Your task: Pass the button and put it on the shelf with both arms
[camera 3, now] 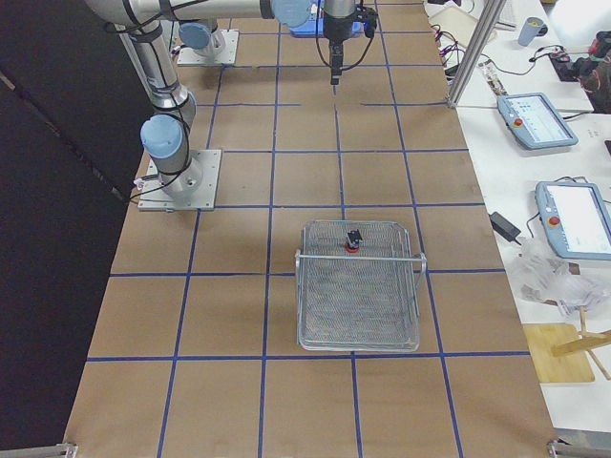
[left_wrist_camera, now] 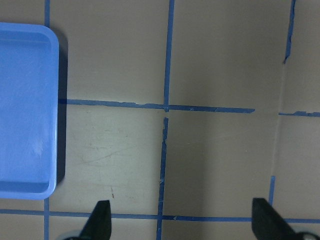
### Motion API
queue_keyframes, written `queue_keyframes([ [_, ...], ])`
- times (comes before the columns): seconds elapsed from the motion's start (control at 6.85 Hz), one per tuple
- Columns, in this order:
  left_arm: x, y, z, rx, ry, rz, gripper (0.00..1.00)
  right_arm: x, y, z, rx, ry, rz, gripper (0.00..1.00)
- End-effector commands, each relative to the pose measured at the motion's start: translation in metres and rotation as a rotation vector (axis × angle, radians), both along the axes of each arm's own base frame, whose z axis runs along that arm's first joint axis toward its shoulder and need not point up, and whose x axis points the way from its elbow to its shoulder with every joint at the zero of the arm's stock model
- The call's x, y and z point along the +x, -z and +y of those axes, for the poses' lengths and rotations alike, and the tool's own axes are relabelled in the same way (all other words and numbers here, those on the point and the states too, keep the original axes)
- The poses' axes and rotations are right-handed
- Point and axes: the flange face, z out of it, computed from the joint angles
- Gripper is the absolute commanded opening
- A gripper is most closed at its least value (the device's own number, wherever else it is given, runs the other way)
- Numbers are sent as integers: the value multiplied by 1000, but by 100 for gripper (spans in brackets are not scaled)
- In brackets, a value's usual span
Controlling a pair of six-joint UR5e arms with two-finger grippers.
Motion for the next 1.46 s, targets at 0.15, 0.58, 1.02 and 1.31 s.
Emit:
queue_keyframes([
  [0.15,-2,4,3,4,16,-2,100,3,-16,3,-28,-6,-14,100],
  [0.58,-2,2,3,1,13,-3,100,2,-10,4,-18,-4,-14,100],
  [1.02,-2,-2,4,-6,8,-2,100,2,-7,1,-17,-1,-12,100],
  [1.31,-2,-2,1,-5,13,0,100,3,-10,4,-18,-3,-11,100],
])
